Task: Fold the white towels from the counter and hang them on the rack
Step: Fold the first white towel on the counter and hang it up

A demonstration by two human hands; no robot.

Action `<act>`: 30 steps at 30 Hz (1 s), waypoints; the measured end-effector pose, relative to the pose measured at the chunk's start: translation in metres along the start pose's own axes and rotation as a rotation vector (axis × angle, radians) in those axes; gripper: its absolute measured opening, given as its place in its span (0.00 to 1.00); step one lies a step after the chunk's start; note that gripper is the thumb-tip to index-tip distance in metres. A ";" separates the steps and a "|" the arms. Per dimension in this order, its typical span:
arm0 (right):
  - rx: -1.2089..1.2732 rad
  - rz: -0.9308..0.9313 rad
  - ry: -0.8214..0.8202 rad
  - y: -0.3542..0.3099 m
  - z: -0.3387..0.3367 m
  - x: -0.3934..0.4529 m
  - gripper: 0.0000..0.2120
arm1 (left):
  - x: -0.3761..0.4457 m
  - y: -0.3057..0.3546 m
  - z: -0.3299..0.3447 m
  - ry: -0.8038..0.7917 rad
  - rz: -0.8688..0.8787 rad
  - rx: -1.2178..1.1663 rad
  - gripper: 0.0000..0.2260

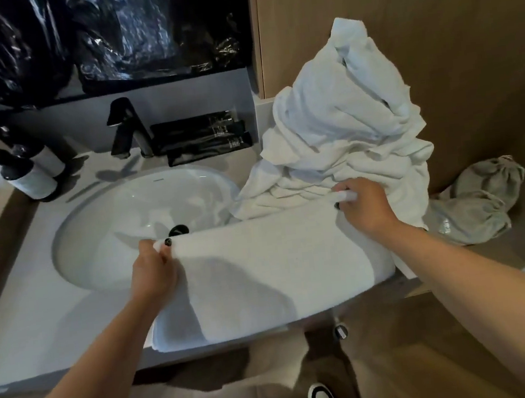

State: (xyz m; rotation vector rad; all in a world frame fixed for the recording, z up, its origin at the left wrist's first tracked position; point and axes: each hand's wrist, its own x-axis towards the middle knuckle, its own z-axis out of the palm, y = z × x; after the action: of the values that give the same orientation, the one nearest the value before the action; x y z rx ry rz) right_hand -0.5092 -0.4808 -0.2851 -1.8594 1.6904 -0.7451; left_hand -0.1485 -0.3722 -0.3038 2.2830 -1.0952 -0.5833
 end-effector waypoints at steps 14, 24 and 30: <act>-0.551 -0.390 -0.343 -0.039 0.124 -0.084 0.30 | -0.058 -0.006 0.078 -0.164 0.657 0.552 0.28; -0.653 -0.166 -0.352 0.009 0.073 -0.080 0.37 | -0.058 -0.031 0.052 -0.168 0.494 0.533 0.33; -0.648 -0.004 -0.337 0.037 0.039 -0.088 0.39 | -0.058 -0.050 0.037 -0.195 0.539 0.563 0.33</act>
State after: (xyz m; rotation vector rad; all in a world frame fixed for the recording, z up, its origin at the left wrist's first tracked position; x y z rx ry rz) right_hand -0.5148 -0.3964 -0.3442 -2.2380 1.8223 0.1560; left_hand -0.1751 -0.3102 -0.3550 2.2316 -2.0937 -0.3007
